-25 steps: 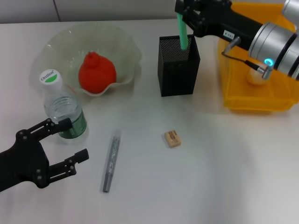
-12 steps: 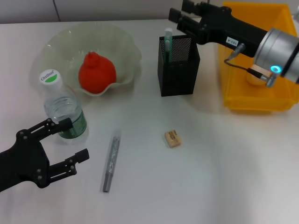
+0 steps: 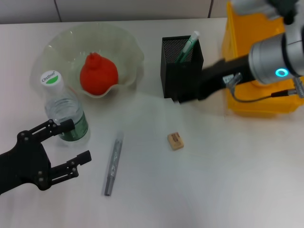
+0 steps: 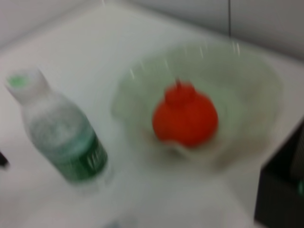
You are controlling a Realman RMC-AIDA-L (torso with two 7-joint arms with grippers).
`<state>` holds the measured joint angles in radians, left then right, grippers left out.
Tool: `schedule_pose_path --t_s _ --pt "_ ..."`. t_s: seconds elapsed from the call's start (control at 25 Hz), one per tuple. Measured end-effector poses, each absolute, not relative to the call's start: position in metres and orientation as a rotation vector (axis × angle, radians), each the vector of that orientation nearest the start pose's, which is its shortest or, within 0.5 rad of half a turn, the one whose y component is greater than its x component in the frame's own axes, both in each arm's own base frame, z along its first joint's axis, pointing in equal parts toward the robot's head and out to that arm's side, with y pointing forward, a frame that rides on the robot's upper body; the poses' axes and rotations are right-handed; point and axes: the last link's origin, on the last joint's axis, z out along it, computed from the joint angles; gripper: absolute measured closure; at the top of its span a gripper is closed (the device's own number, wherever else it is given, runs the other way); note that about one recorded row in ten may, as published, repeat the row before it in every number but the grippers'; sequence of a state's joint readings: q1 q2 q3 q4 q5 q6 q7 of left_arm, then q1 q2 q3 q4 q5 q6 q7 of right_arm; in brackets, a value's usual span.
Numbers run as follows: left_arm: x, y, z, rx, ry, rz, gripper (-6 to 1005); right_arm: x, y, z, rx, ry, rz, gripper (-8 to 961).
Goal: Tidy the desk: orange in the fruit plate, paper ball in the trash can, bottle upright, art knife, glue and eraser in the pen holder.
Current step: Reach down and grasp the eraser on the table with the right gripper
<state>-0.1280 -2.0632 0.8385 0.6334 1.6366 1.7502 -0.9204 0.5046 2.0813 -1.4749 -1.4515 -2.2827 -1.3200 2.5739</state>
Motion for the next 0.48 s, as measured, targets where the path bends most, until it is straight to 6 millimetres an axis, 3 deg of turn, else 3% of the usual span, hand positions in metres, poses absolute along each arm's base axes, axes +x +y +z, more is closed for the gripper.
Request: schedule_pose_path --t_s 0.12,0.48 --pt "-0.319 0.213 0.014 -2.525 -0.351 -0.927 213 0.134 0.349 -0.030 -2.664 0.931 -0.170 298" --pt "-0.318 0.215 0.014 -2.528 -0.355 -0.932 213 0.128 0.346 -0.068 -2.658 0.973 -0.450 301"
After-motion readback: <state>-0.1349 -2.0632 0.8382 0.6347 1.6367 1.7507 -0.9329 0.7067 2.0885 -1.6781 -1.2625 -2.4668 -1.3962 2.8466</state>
